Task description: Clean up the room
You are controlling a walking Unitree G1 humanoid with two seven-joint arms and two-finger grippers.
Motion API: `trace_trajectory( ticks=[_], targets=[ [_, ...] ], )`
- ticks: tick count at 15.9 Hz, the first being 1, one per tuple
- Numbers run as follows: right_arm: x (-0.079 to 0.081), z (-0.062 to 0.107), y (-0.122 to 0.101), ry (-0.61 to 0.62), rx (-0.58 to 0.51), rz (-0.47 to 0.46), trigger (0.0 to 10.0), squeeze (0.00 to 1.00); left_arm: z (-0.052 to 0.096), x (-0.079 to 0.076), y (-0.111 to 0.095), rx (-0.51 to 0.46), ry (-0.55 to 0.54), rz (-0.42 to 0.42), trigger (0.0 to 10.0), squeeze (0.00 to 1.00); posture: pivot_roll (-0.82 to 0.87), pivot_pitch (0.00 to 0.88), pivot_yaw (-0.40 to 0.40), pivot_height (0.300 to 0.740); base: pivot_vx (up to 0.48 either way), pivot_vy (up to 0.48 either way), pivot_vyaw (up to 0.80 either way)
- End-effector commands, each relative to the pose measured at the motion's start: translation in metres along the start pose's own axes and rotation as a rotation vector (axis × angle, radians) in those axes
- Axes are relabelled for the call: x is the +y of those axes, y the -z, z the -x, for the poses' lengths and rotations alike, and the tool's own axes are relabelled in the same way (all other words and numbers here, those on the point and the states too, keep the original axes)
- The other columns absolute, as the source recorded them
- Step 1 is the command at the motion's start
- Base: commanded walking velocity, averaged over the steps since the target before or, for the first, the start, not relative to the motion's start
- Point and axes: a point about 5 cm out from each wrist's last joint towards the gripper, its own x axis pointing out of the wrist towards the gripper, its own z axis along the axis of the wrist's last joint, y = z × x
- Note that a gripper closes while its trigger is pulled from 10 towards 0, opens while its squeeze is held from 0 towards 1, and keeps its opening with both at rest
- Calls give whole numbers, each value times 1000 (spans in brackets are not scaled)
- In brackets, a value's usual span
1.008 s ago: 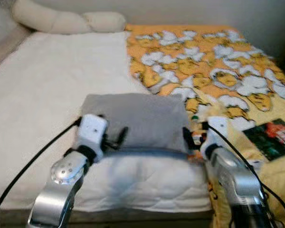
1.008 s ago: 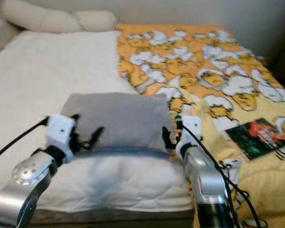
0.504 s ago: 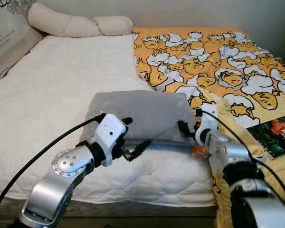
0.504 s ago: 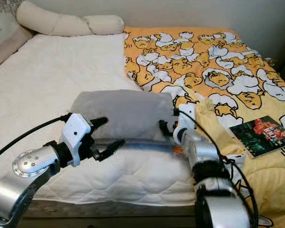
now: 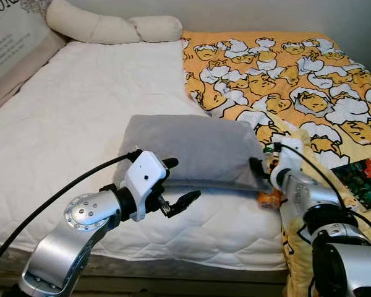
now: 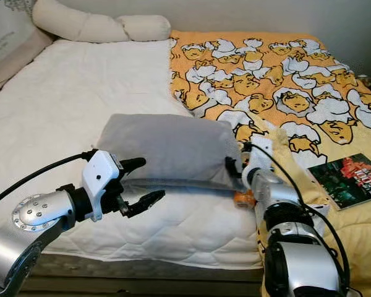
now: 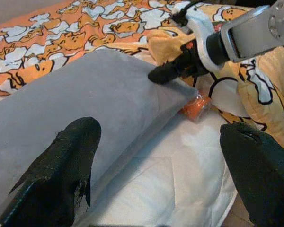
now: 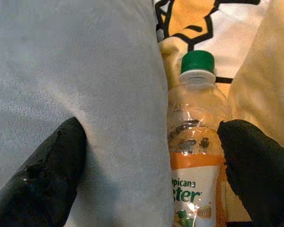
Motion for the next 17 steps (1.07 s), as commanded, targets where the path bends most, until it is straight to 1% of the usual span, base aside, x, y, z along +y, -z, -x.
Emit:
trace_trajectory(
  ticks=[1,2,3,4,6,7,9,11,13,14,16,17],
  targets=[
    [-14,3,-10,41,-30,-20,10000,0,0,-1,-4,-4,20,-12,10000,0,-18,0,33,740,0,0,0],
    [-15,3,-10,43,-29,-23,10000,0,0,-1,-4,-4,21,-12,10000,0,-19,0,33,740,0,0,0],
    [-18,4,-10,43,-28,-27,10000,533,0,-1,-4,-5,22,-12,10000,0,-20,0,34,740,0,0,0],
    [-25,7,-13,32,-56,-69,10000,1000,0,-2,-5,-5,27,-12,10000,0,-20,0,34,740,0,0,0],
    [-31,10,-19,34,-87,-101,10000,1000,0,-2,-5,-4,30,-12,10000,0,-21,0,34,740,0,0,0],
    [-39,12,-20,65,-87,-99,10000,1000,0,-3,-4,-3,34,-11,10000,0,-23,0,36,740,0,0,0],
    [-45,14,-20,80,-88,-108,10000,1000,0,-3,-5,-3,39,-11,10000,0,-23,0,36,740,0,0,0],
    [-47,15,-19,75,-75,-109,10000,1000,-1,-3,-5,-4,47,-12,10000,0,-23,0,39,740,0,0,0],
    [-45,14,-13,59,-32,-85,10000,1000,-1,-3,-5,-2,52,-12,10000,0,-23,0,40,740,0,0,0],
    [-38,11,-4,22,18,-61,10000,1000,-1,-2,-4,2,54,-11,10000,0,-24,0,43,740,0,0,0],
    [-28,6,5,2,66,-19,10000,1000,-1,-2,-3,12,54,-13,10000,0,-20,0,43,740,0,0,0],
    [-24,5,8,-8,77,-15,10000,847,-1,-1,-2,15,54,-13,10000,0,-19,0,43,740,0,0,0]
  ],
)
